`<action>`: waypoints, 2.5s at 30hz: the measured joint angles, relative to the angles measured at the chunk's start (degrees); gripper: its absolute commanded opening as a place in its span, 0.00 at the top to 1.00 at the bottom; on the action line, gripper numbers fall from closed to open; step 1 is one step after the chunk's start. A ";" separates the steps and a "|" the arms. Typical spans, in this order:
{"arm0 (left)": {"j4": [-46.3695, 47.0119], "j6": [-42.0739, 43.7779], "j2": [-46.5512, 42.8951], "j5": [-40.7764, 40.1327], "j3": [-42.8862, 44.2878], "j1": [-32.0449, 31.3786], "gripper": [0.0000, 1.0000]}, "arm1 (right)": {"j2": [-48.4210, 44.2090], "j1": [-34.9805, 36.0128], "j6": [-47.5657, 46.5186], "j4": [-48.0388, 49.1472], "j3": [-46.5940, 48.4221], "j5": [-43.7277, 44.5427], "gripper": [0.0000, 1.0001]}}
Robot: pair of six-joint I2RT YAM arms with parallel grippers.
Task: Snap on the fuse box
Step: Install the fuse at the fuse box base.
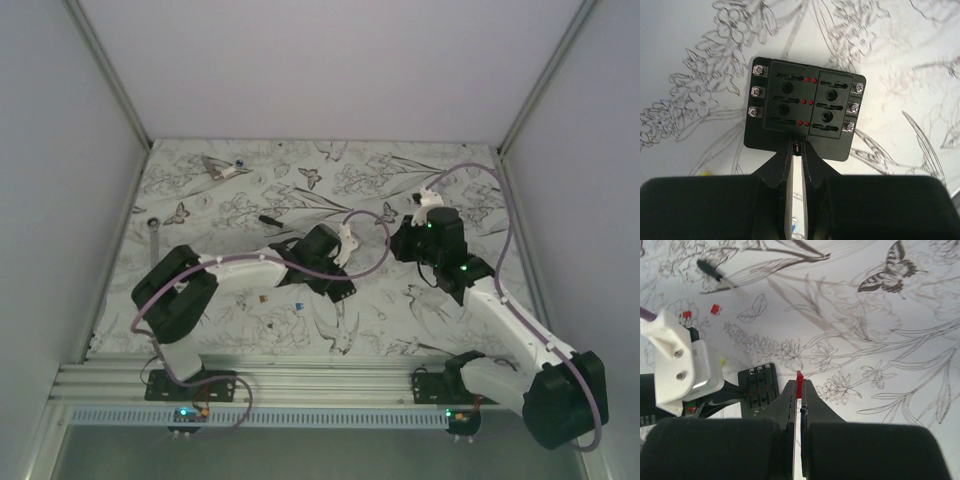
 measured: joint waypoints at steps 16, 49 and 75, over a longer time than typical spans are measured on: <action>7.06 1.07 -10.67 2.62 -11.21 0.83 0.50 | 10.97 11.02 -3.91 -9.90 8.52 1.60 1.00; 9.99 -47.56 -18.25 3.37 -22.34 11.85 0.43 | 41.00 27.69 -5.14 -28.41 31.45 17.51 1.00; 12.44 -48.41 -18.23 4.85 -22.45 11.96 0.24 | 42.73 27.69 -4.15 -26.77 31.63 19.30 1.00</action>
